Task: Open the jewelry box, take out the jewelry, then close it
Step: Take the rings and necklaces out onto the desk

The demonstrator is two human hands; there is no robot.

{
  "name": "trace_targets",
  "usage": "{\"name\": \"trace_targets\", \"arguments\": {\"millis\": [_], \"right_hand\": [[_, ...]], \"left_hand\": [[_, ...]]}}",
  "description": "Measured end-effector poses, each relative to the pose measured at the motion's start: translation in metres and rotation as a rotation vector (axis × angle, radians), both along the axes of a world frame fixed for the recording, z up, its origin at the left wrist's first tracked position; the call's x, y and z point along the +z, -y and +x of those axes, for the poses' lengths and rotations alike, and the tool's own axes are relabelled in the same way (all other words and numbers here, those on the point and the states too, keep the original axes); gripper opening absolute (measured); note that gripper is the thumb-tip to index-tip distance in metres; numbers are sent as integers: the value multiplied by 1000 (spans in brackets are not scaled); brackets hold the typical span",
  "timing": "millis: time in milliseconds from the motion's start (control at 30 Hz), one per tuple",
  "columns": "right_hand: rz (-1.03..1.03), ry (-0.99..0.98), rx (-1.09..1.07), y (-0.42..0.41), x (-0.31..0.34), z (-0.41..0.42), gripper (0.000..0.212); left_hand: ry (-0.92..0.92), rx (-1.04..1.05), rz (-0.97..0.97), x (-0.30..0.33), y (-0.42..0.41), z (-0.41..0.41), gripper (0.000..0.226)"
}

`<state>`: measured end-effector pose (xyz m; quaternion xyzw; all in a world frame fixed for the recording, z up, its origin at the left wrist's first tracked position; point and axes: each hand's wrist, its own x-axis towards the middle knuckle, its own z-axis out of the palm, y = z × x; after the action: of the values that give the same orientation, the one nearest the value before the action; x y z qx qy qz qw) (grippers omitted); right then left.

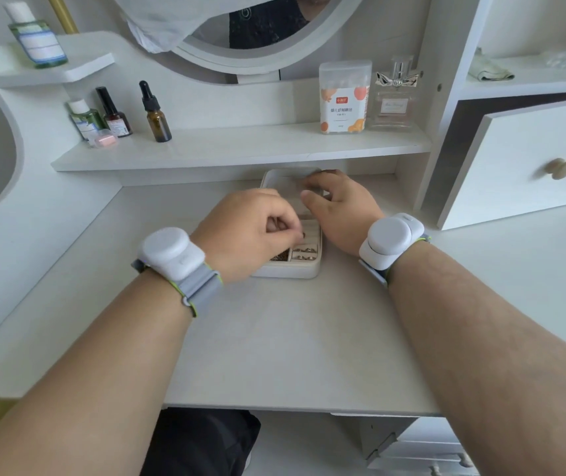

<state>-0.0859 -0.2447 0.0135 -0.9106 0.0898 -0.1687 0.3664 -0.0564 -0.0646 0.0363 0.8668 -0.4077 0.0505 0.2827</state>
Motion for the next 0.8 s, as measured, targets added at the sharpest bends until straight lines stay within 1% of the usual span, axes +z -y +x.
{"name": "trace_targets", "arguments": {"millis": [67, 133, 200, 233, 400, 533, 600, 733, 800], "right_hand": [[2, -8, 3, 0, 1, 0, 37], [8, -6, 8, 1, 1, -1, 37], [21, -8, 10, 0, 0, -1, 36], [26, -9, 11, 0, 0, -1, 36], [32, -9, 11, 0, 1, -1, 36], [30, -13, 6, 1, 1, -1, 36], [27, -13, 4, 2, 1, -1, 36], [25, -11, -2, 2, 1, -1, 37], [19, -12, -5, 1, 1, -1, 37]], "left_hand": [[-51, 20, -141, 2, -10, 3, 8], [-160, 43, -243, 2, -21, 9, 11], [-263, 87, -292, -2, -36, 18, 7], [-280, 123, -304, -5, -44, 22, 8], [-217, 363, -381, -30, -85, 34, 6], [-244, 510, -499, -34, -91, 43, 3], [-217, 549, -484, -36, -90, 45, 3], [-138, 586, -339, -38, -89, 44, 10], [-120, 597, -282, -36, -87, 42, 8]]}}
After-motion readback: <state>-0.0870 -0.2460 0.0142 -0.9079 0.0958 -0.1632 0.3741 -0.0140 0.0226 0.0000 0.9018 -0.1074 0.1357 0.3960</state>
